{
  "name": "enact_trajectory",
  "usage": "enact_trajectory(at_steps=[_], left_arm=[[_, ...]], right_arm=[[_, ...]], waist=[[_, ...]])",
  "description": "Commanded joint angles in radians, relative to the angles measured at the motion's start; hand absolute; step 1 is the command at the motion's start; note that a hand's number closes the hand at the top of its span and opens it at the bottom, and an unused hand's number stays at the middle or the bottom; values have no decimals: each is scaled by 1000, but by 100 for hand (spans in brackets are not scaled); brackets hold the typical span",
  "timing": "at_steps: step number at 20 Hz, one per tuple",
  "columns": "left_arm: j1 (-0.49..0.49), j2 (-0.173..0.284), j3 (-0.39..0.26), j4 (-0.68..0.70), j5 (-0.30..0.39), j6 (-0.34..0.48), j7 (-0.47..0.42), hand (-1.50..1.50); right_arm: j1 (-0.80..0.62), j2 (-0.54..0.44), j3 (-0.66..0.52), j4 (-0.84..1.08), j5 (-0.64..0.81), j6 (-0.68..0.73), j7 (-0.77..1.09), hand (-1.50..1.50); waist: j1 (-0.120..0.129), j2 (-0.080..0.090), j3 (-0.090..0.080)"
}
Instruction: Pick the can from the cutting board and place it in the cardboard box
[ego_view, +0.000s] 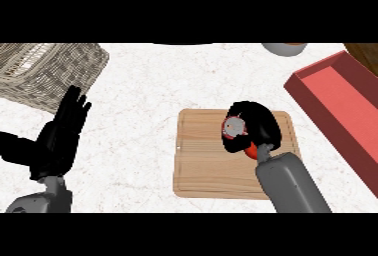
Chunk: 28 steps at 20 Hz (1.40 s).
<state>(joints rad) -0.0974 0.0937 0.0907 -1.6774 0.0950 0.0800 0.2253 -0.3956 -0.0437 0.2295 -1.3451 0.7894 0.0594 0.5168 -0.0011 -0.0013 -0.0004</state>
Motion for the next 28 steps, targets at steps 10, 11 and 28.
enact_trajectory(at_steps=[10, 11, 28], left_arm=[[34, 21, 25, -19, 17, -14, 6, 0], [14, -13, 5, 5, 2, 10, -6, 0], [-2, 1, 6, 8, 2, -3, 6, 0]], right_arm=[[269, -187, 559, -583, 294, 166, -104, 150], [293, -162, 612, -580, 354, 112, -86, 150], [190, -48, 221, -1085, 345, 314, 214, 150]], waist=[[-19, -10, 0], [-15, -6, 0], [-2, 1, 0]])
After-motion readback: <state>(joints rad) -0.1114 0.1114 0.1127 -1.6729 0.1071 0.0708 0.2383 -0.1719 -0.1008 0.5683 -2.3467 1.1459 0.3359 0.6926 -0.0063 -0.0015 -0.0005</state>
